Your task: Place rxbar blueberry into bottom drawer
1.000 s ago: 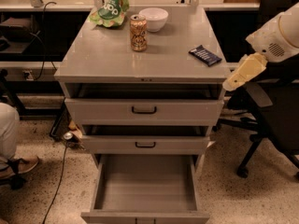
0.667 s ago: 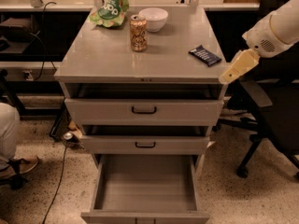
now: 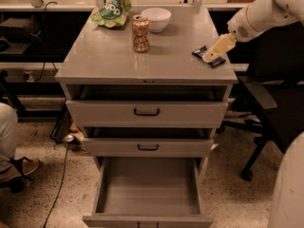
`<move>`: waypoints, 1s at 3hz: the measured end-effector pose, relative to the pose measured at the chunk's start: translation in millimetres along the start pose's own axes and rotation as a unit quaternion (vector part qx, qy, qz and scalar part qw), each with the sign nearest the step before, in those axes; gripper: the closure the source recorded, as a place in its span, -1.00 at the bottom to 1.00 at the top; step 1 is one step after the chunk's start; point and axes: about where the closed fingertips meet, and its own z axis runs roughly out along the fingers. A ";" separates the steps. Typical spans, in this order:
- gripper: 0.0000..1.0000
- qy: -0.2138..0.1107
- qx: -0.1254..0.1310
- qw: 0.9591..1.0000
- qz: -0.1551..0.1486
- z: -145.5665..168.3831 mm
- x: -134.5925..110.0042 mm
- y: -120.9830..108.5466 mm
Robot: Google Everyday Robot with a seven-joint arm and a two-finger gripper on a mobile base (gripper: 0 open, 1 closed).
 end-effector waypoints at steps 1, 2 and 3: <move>-1.00 -0.021 0.022 0.999 0.044 24.8 -3.8 -28.8; -1.00 -0.023 0.039 0.995 0.087 34.2 10.8 -41.3; -1.00 -0.022 0.035 0.995 0.091 44.4 8.3 -34.7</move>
Offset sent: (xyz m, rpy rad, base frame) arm 0.0560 -0.0405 -0.0315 0.1603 -0.0114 -0.2752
